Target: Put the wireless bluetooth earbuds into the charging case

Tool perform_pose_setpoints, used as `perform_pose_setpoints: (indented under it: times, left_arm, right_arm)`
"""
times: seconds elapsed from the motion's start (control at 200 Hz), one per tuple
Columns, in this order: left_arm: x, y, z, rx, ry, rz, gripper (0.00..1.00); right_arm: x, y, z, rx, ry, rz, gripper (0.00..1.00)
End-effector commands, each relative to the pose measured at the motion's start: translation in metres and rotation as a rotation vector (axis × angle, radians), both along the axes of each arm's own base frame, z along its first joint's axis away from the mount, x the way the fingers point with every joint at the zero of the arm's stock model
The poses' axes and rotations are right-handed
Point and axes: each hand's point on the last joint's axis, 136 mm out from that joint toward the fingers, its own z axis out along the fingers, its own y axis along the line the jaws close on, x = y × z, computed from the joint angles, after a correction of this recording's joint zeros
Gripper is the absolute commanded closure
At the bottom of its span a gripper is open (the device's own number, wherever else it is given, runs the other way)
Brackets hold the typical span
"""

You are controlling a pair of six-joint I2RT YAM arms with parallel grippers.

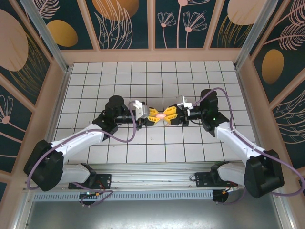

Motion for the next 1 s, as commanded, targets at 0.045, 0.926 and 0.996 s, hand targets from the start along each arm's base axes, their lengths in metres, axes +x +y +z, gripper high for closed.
perform_pose_setpoints:
  times: [0.045,0.926,0.996]
  left_arm:
    - [0.000,-0.003,0.002,0.039,-0.007,-0.015,0.87]
    - [0.032,0.017,-0.034,0.504,0.002,0.168,0.88]
    - [0.031,0.017,-0.033,0.499,-0.001,0.166,0.88]
  right_arm:
    - [0.002,0.003,0.009,0.007,-0.018,-0.003,0.71]
    - [0.030,0.029,-0.018,-0.220,-0.052,-0.161,0.47]
    - [0.029,0.029,-0.022,-0.235,-0.047,-0.152,0.47]
